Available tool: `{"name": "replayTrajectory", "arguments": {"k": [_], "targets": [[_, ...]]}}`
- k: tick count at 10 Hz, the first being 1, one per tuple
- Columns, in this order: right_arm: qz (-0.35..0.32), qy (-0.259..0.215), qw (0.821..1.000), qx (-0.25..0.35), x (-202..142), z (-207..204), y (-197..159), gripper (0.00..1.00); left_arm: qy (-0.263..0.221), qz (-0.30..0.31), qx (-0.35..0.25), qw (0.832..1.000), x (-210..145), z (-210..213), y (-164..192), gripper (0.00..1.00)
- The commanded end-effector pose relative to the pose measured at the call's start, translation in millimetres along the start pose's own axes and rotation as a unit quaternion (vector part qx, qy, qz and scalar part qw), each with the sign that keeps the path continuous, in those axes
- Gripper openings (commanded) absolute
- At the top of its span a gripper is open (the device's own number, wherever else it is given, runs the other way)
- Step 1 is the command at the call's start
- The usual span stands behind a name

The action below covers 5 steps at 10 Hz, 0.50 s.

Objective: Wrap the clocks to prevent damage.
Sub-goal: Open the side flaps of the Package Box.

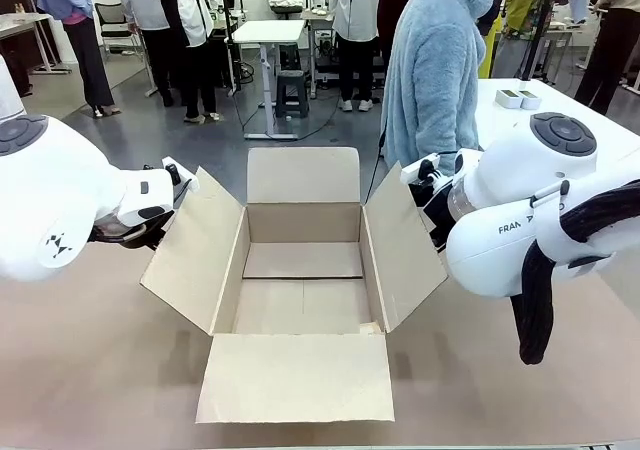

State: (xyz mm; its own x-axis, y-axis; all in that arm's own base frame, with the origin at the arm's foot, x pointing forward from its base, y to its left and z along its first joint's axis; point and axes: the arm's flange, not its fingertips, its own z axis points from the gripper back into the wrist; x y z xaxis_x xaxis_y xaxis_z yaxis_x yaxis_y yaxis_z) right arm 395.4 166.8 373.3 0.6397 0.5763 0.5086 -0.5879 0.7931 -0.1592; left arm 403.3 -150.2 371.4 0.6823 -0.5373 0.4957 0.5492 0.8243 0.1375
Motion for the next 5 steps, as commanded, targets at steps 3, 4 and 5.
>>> {"name": "replayTrajectory", "arguments": {"k": [3, 4, 5], "targets": [[0.0, 0.0, 1.0, 0.0, 0.1, 0.0, 0.1, 1.0, 0.0, 0.0, 0.0, 1.0, 0.0, 0.1, 0.1, 1.0], [0.0, 0.0, 1.0, 0.0, 0.1, 0.0, 0.1, 1.0, 0.0, 0.0, 0.0, 1.0, 0.0, 0.1, 0.1, 1.0], [0.0, 0.0, 1.0, 0.0, 0.1, 0.0, 0.1, 1.0, 0.0, 0.0, 0.0, 1.0, 0.0, 0.1, 0.1, 1.0]]}}
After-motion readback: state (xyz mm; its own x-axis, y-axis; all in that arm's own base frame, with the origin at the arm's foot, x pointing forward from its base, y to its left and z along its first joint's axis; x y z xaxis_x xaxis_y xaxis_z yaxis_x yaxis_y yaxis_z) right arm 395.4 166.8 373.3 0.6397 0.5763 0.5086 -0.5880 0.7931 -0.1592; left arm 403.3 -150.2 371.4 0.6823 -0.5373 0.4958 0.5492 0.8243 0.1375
